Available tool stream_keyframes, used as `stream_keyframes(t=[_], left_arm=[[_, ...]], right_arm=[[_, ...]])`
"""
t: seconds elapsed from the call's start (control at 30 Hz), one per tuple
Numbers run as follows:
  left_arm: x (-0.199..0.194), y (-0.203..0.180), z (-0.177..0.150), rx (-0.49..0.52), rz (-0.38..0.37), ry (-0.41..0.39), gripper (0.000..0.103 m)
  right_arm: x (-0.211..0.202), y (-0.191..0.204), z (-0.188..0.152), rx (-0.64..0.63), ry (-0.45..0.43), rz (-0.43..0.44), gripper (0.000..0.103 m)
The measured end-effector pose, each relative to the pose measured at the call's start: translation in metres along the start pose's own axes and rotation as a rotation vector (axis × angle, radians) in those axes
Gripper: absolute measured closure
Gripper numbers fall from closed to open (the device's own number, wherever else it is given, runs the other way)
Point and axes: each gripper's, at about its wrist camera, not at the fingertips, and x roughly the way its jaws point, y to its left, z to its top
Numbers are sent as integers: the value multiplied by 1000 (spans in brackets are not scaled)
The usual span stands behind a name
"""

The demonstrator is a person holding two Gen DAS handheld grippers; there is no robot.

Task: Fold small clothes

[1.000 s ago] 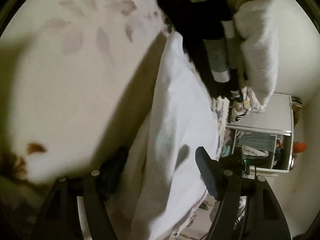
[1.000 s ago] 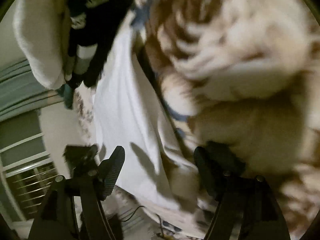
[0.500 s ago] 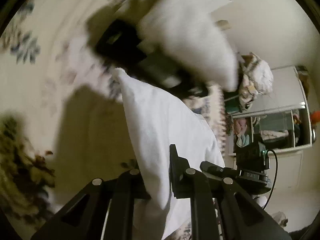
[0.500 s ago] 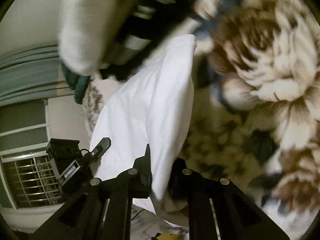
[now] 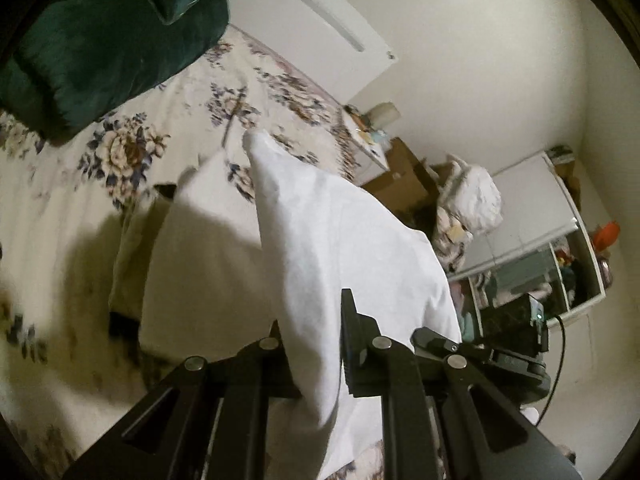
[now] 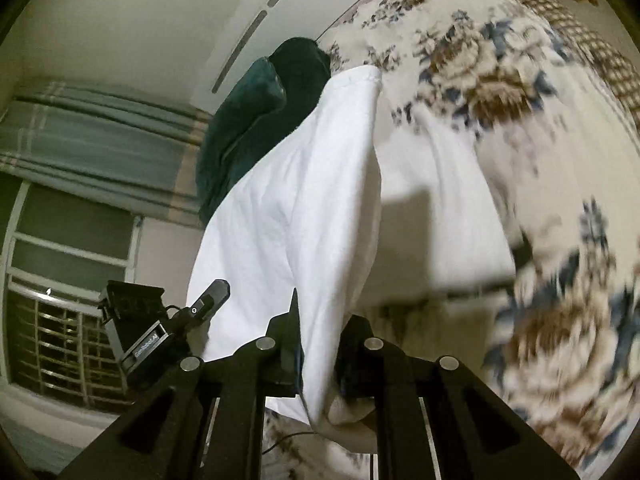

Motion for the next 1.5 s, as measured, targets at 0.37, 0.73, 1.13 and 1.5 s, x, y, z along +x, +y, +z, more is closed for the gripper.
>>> stream_keyframes(t=[0.37, 0.73, 1.13, 1.5], left_arm=[[90, 59, 21, 47, 196, 153, 88], [49, 16, -2, 237, 583, -10, 58], [10, -49, -45, 332, 719, -70, 0], [-78, -145, -99, 385, 706, -147, 0]], right_arm=[[123, -75, 67, 41, 92, -186, 90], [100, -39, 50, -165, -4, -593, 29], [46, 21, -30, -316, -120, -929, 0], [-70, 112, -107, -362, -290, -956, 0]])
